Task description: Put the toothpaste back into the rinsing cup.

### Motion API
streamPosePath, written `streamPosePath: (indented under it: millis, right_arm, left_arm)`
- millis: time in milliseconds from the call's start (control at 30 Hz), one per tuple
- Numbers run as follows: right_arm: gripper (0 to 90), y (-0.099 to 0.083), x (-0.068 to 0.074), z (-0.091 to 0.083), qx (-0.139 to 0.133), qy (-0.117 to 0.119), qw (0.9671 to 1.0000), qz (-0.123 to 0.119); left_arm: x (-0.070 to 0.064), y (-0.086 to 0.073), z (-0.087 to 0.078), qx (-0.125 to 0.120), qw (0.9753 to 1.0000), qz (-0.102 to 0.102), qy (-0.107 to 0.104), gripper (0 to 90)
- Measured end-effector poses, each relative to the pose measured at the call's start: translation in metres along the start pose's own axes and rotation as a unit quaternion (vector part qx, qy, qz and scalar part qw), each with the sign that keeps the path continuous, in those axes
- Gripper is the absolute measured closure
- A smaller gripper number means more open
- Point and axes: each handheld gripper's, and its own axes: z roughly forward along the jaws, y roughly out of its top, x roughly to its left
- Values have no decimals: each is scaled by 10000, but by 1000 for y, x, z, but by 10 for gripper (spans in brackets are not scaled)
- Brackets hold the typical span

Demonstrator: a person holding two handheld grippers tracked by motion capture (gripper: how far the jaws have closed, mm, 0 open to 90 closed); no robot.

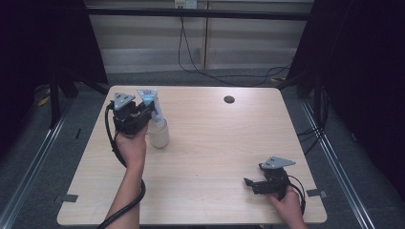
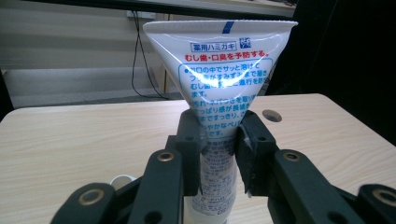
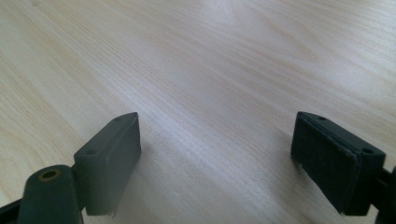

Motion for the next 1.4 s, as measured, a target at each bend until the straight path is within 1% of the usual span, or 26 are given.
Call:
streamPosePath:
  millis: [67,167,767,1033,1233,1333,1400]
  right_arm:
    - [155,0,0,0,0,0,10000,-3]
    - [155,0,0,0,-5,9,10000,0]
    - [155,0,0,0,0,0,10000,1]
    - [155,0,0,0,0,0,10000,0]
    - [154,0,0,0,1,0,10000,1]
    - [154,0,0,0,0,0,10000,-1]
    - [155,0,0,0,1,0,10000,0]
  left_arm:
    - [1,-3,2,1,10000,29,34,729]
    - [2,-5,4,4,10000,-6,54,729]
    - [5,-24,17,115,9997,-48,217,725]
    - [5,-29,20,121,9996,-52,239,723]
    - [5,-34,22,127,9995,-38,303,723]
    - [6,-37,23,137,9994,-67,297,722]
    - [6,-38,24,151,9994,-41,312,722]
